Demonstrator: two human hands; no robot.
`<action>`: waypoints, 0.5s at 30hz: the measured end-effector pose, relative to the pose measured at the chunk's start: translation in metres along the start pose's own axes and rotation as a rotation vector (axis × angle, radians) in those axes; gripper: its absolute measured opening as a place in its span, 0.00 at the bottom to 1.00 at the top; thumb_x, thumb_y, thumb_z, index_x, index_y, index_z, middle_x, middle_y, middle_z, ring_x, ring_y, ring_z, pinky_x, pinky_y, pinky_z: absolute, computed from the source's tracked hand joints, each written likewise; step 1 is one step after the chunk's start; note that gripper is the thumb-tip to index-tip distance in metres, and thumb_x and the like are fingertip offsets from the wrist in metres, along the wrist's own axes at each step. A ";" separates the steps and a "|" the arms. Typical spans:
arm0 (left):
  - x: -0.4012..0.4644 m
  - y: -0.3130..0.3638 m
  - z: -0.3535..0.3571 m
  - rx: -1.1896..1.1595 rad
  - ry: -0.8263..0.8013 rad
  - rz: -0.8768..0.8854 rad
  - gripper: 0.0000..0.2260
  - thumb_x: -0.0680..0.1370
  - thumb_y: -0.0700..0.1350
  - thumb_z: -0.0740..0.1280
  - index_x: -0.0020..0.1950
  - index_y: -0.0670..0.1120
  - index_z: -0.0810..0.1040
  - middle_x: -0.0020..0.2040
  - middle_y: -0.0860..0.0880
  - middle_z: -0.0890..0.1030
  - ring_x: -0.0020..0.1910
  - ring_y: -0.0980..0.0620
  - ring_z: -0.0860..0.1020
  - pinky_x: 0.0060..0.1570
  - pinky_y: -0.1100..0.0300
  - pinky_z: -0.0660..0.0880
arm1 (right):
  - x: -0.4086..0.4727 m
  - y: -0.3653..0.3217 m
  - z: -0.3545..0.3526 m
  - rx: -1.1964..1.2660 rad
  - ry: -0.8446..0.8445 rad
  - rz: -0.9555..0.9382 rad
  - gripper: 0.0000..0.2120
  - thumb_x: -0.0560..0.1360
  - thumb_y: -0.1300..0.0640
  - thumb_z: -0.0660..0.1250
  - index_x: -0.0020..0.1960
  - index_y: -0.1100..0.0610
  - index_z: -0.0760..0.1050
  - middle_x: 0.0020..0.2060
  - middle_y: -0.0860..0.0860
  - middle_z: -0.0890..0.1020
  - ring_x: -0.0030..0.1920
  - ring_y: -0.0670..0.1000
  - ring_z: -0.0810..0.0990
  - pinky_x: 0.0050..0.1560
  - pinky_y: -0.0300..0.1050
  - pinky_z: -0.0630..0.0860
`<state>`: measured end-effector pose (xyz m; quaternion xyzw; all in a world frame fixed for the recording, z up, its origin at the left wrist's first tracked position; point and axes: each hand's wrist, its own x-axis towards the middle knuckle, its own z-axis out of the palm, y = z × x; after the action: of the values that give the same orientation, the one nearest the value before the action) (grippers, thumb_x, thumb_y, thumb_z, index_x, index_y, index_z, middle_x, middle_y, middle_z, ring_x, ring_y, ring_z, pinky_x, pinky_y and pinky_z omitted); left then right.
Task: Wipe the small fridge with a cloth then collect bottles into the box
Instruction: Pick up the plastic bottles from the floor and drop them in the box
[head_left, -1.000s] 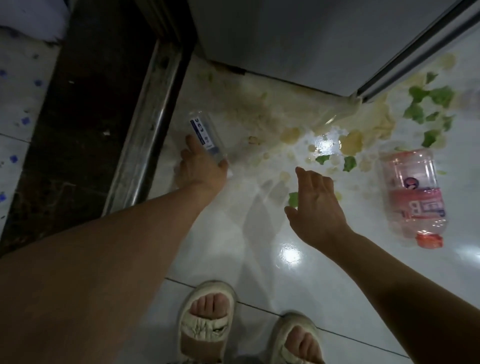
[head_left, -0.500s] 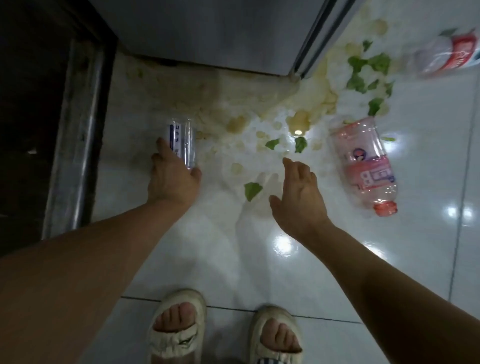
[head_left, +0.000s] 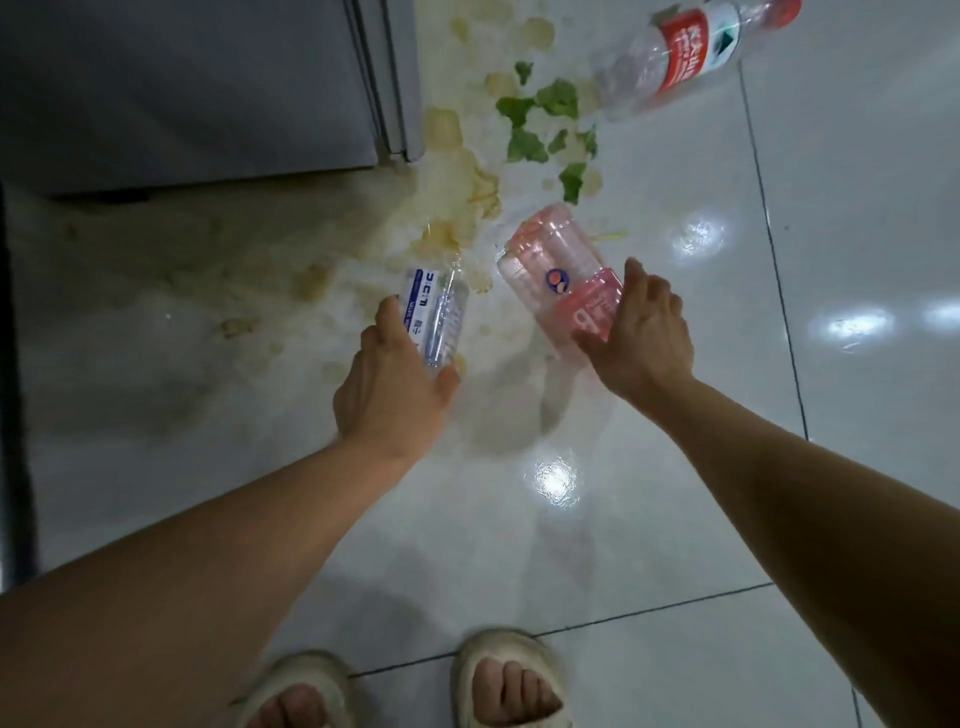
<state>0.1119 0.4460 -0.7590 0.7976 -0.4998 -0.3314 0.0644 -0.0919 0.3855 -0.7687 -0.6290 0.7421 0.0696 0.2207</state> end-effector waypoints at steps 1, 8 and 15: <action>0.003 0.002 0.001 0.009 -0.004 0.014 0.33 0.73 0.52 0.68 0.72 0.47 0.57 0.64 0.43 0.71 0.59 0.41 0.73 0.48 0.50 0.70 | 0.005 0.001 0.004 -0.009 -0.011 0.009 0.42 0.72 0.47 0.71 0.75 0.58 0.51 0.65 0.61 0.67 0.64 0.62 0.67 0.61 0.57 0.67; -0.008 0.014 -0.027 0.092 -0.042 0.038 0.32 0.72 0.53 0.67 0.70 0.46 0.57 0.63 0.43 0.72 0.58 0.39 0.73 0.50 0.49 0.71 | -0.018 0.002 -0.012 0.000 -0.058 0.033 0.33 0.72 0.50 0.71 0.69 0.60 0.58 0.59 0.61 0.71 0.60 0.62 0.70 0.57 0.55 0.69; -0.065 0.075 -0.110 0.087 -0.076 0.052 0.31 0.72 0.53 0.68 0.70 0.47 0.58 0.63 0.44 0.72 0.58 0.41 0.74 0.50 0.50 0.71 | -0.086 -0.003 -0.125 0.090 -0.056 0.081 0.35 0.72 0.47 0.71 0.70 0.58 0.57 0.59 0.58 0.72 0.58 0.58 0.72 0.55 0.55 0.72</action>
<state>0.1026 0.4382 -0.6111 0.7733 -0.5364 -0.3375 0.0193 -0.1096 0.4150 -0.6214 -0.5856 0.7629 0.0630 0.2664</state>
